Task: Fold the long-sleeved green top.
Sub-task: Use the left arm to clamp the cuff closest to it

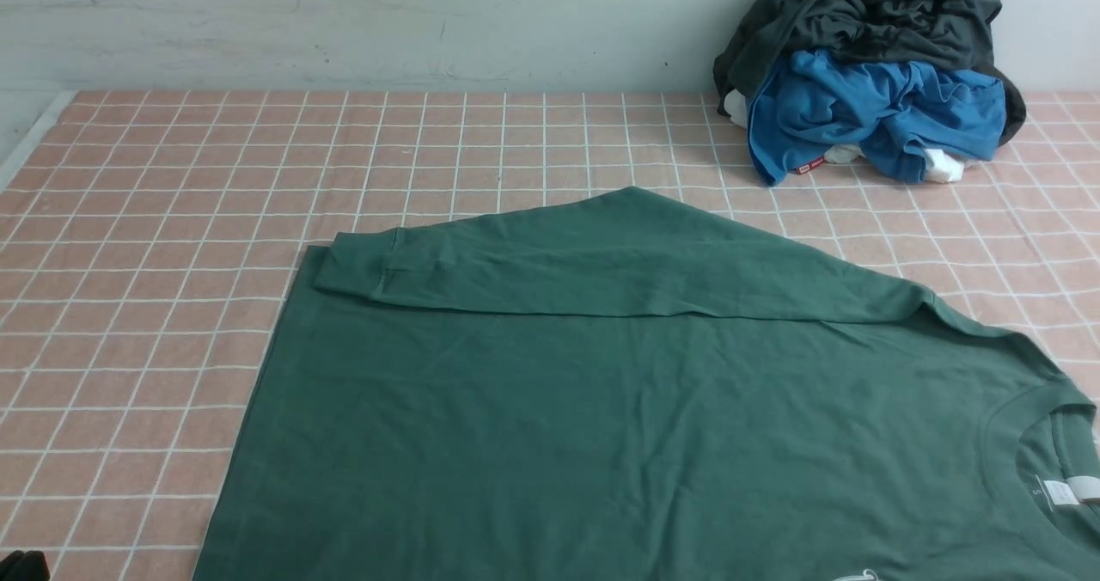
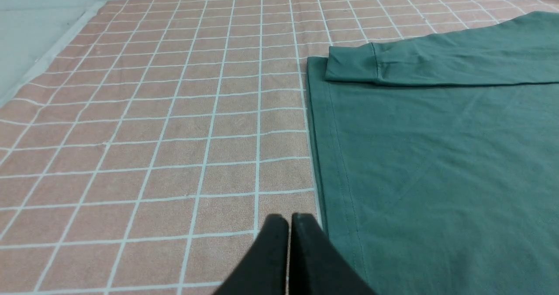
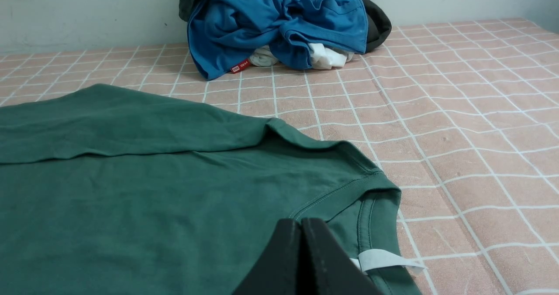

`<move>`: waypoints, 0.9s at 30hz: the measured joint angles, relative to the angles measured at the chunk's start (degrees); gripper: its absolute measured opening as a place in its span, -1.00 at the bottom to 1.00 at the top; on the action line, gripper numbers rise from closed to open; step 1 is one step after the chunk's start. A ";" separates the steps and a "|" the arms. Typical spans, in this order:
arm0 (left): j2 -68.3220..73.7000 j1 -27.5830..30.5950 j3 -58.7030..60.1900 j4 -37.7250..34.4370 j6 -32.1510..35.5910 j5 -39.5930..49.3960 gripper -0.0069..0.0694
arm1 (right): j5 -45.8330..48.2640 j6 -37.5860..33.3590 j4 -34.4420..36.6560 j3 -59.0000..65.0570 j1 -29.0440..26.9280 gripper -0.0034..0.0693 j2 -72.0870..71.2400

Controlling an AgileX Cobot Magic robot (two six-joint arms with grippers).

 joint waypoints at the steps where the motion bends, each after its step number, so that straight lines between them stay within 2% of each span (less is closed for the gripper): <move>1: 0.00 0.00 0.00 0.00 0.00 0.00 -0.83 | 0.00 0.00 0.00 0.00 0.00 -0.94 0.00; 27: 0.00 0.00 0.00 0.75 0.00 0.00 -0.83 | 0.00 0.00 0.44 0.00 0.00 -0.94 0.00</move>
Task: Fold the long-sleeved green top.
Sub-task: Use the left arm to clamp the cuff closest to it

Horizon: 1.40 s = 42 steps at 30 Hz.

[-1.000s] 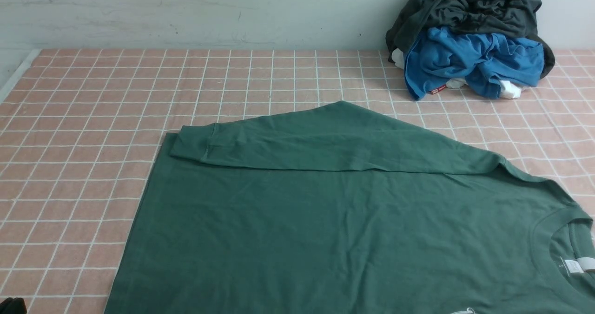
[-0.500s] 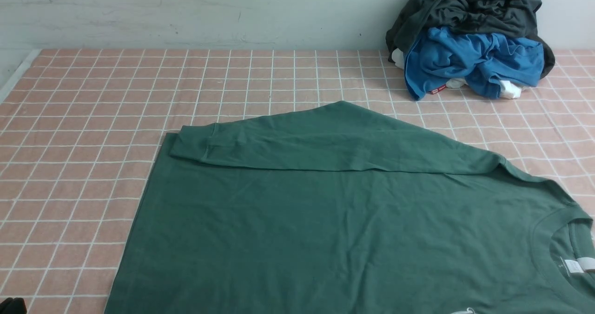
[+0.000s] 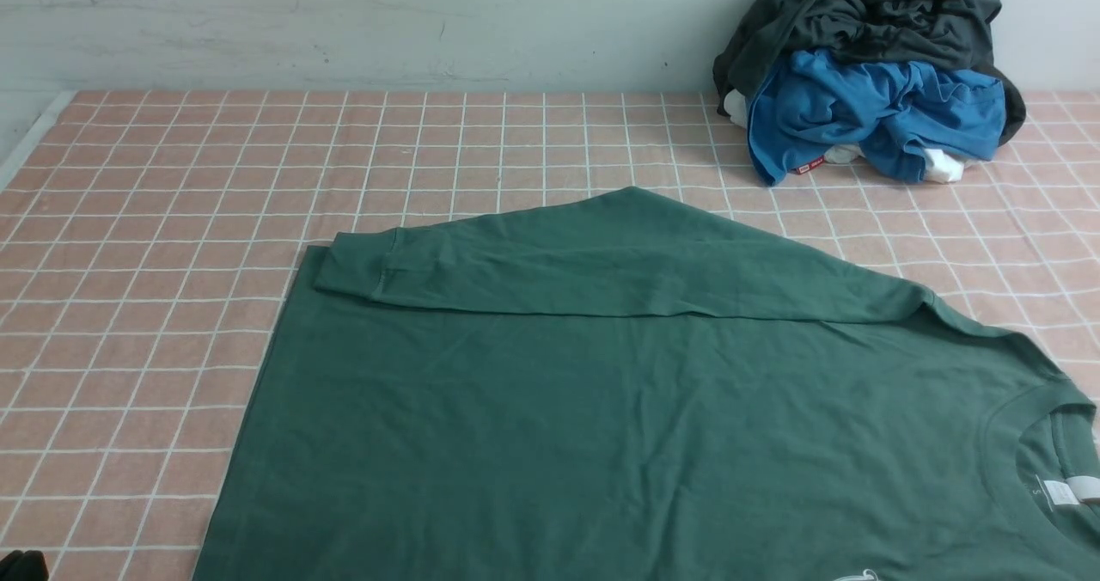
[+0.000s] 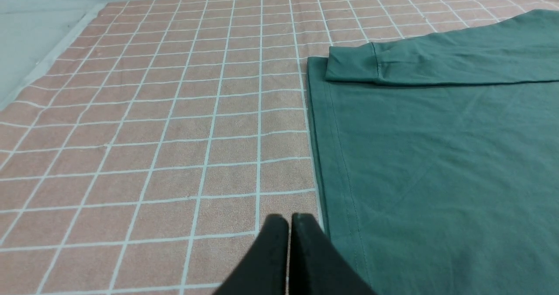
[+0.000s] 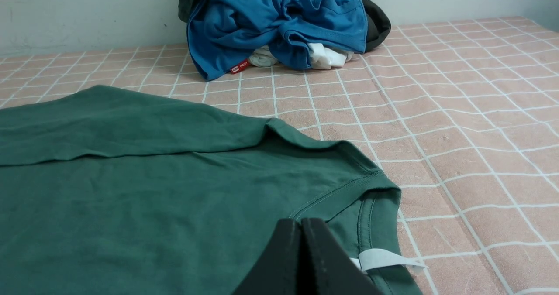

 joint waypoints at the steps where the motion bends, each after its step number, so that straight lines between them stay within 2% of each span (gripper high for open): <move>1: 0.00 0.00 0.00 0.00 -0.32 -0.19 -0.83 | 0.00 0.00 0.00 0.00 0.00 -0.94 0.00; 7: 0.00 0.00 0.24 -4.14 -4.09 -2.06 -0.83 | 0.00 0.00 0.00 0.00 0.00 -0.94 0.00; 10: 0.00 0.00 0.51 -12.09 -9.87 -3.82 -0.83 | 0.00 0.00 0.04 0.00 0.00 -0.94 0.00; 13: 0.00 0.00 0.51 -25.88 -18.38 -6.10 -0.83 | 0.00 0.00 2.44 0.00 0.00 -0.94 0.00; 15: 0.00 0.00 0.51 -29.95 -20.17 -6.65 -0.83 | 0.00 0.30 4.61 0.00 0.00 -0.94 0.00; 18: 0.00 0.00 0.51 -35.83 -21.49 -7.16 -0.83 | 0.06 3.35 17.51 0.00 0.00 -0.94 0.00; 19: 0.00 0.00 0.51 -36.08 -21.49 -7.16 -0.83 | 0.06 3.92 19.49 0.00 0.00 -0.94 0.00; 21: 0.00 0.00 0.51 -37.02 -21.26 -7.24 -0.83 | 0.46 7.51 32.34 0.05 0.00 -0.94 0.00; 22: 0.00 0.00 0.51 -37.07 -21.26 -7.29 -0.83 | 0.47 8.40 34.57 0.05 0.00 -0.94 0.00; 24: 0.00 0.00 0.51 -37.86 -21.16 -7.29 -0.83 | 0.19 10.46 46.51 0.00 0.00 -0.94 0.00; 27: 0.00 0.00 0.51 -38.63 -20.87 -7.29 -0.83 | -0.71 10.45 55.67 0.00 0.00 -0.94 0.00; 31: 0.00 0.00 -1.67 -38.63 -16.01 -6.66 -0.83 | -2.72 6.33 57.27 0.05 0.00 -0.94 0.00; 35: 0.00 0.00 -8.74 -37.86 -2.45 -5.58 -0.83 | -4.57 0.08 57.84 0.05 0.00 -0.94 0.00; 38: 1.64 0.00 -14.19 -37.37 7.75 -0.60 -0.83 | -3.86 -8.59 57.02 -0.78 0.00 -0.94 0.00; 41: 7.81 0.00 -20.02 -35.28 13.92 6.86 -0.83 | -2.76 -17.03 54.45 -6.04 0.00 -0.94 1.34; 42: 9.03 0.00 -20.94 -35.00 14.17 7.47 -0.83 | -2.60 -17.53 54.18 -6.56 0.00 -0.94 1.66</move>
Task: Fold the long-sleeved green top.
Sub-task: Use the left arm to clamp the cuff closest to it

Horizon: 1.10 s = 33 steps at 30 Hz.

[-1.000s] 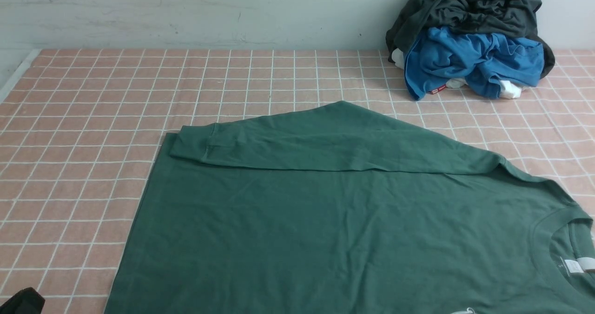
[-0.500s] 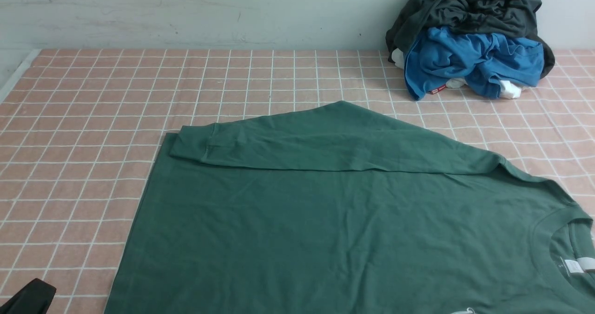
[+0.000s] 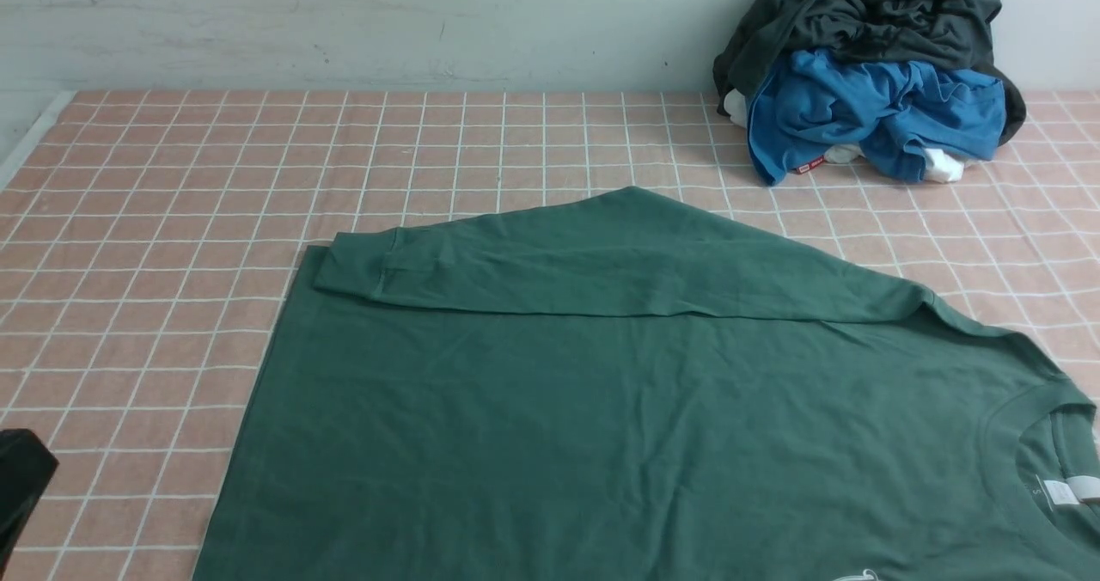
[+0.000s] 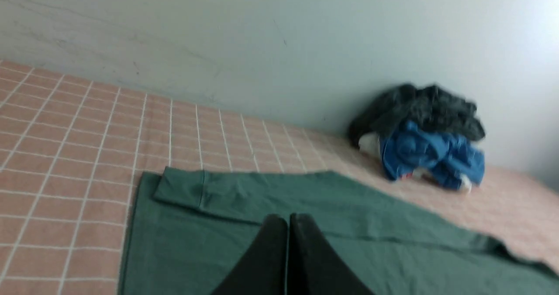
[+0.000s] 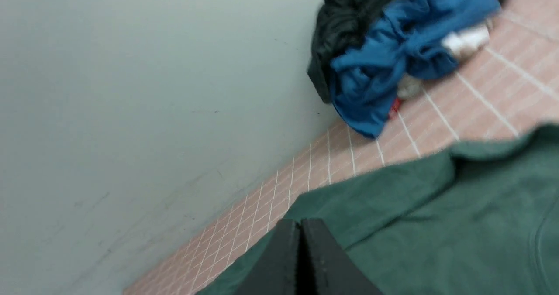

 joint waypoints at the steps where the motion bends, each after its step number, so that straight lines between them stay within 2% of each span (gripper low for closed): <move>1: 4.02 0.00 -2.96 2.32 1.35 4.41 -0.83 | 0.57 -3.25 -1.89 -3.96 0.00 -0.94 3.00; 3: 10.07 0.00 -7.42 5.37 2.29 9.91 -0.83 | 2.41 -6.33 -4.29 -9.07 0.00 -0.94 7.10; 4: 16.53 0.00 -12.31 8.84 2.81 15.88 -0.83 | 6.21 -9.01 -7.99 -14.78 0.00 -0.94 13.33; 8: 30.33 -1.13 -22.83 17.50 4.21 29.10 -0.83 | 18.79 -13.69 -15.89 -29.37 0.18 -0.94 27.07; 13: 40.94 -10.07 -26.68 24.90 4.10 36.69 -0.76 | 34.28 -14.82 -20.36 -40.92 4.38 -0.94 39.19; 14: 42.13 -11.04 -26.52 25.34 3.99 37.07 -0.73 | 35.83 -14.89 -20.77 -41.78 5.40 -0.94 40.37; 15: 45.38 -14.95 -25.81 25.89 3.83 37.76 -0.65 | 39.63 -14.89 -21.88 -43.47 8.40 -0.94 42.75; 18: 51.73 -21.21 -23.42 26.14 3.77 37.86 -0.43 | 46.82 -14.89 -24.87 -44.52 14.02 -0.94 46.51; 21: 57.27 -24.52 -22.27 26.21 3.71 37.34 -0.15 | 52.45 -14.46 -27.95 -44.52 17.81 -0.94 48.51; 25: 65.06 -25.80 -22.15 26.21 3.71 31.63 0.20 | 53.79 -13.63 -32.03 -44.52 20.57 -0.94 49.32; 28: 70.79 -25.80 -22.15 26.27 3.71 27.15 0.32 | 53.91 -13.36 -33.18 -44.64 20.69 -0.94 49.32; 33: 78.27 -25.80 -22.15 26.27 3.71 24.35 0.34 | 53.93 -13.34 -33.36 -44.71 20.69 -0.94 49.32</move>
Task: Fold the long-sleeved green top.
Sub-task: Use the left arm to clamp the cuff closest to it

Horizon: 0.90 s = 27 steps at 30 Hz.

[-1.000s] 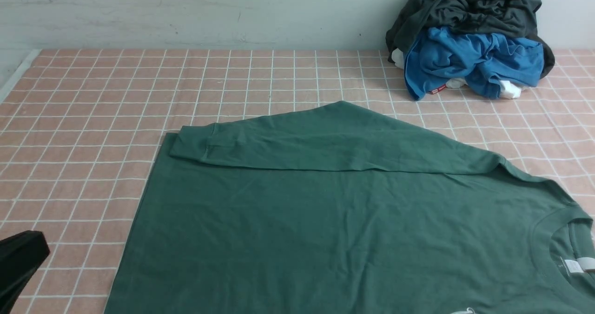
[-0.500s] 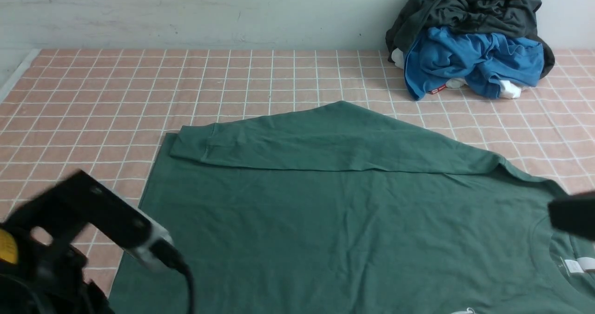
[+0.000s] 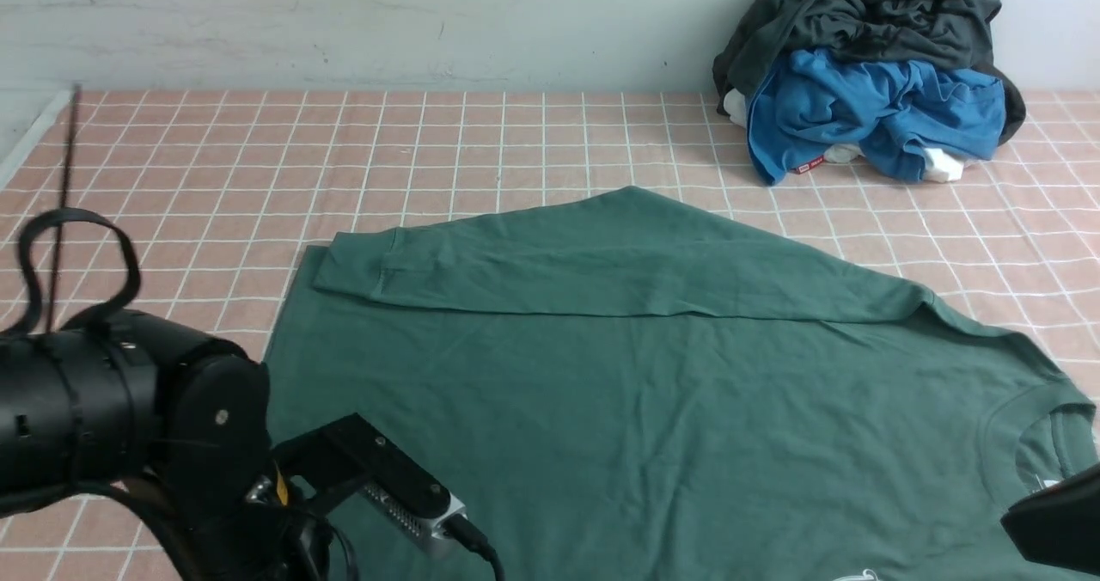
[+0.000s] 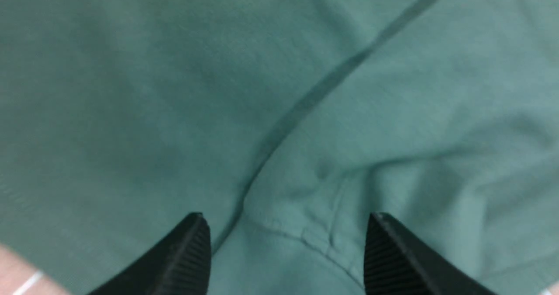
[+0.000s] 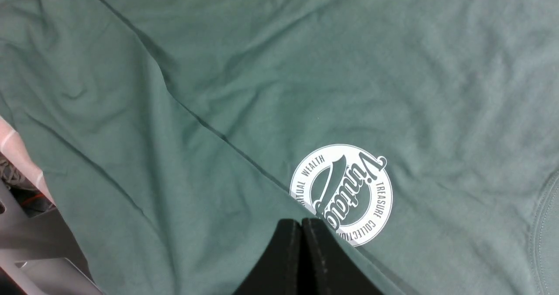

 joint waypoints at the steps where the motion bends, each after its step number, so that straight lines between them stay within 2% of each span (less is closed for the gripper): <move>1: 1.13 0.00 0.00 0.00 0.00 -0.12 0.34 | 0.00 0.00 0.00 0.00 0.00 -0.94 0.00; 7: 5.35 0.00 0.00 -0.24 0.00 -0.21 0.29 | 0.00 0.05 -0.05 0.00 0.00 -0.94 0.00; 10: 5.35 0.00 0.00 -0.29 0.00 -0.21 0.10 | 0.00 0.12 -0.05 0.00 0.00 -0.94 0.00; 14: 5.35 0.00 0.00 -0.29 0.00 -0.21 -0.31 | 0.00 0.16 -0.05 -0.04 0.00 -0.94 0.00; 19: 5.35 0.00 -0.12 -0.29 0.00 -0.21 -0.71 | 0.05 0.16 -0.05 -0.06 0.00 -0.94 0.00; 27: 5.35 0.00 -8.39 0.23 0.05 7.51 -0.74 | 0.07 0.16 -0.05 -0.06 0.00 -0.94 0.00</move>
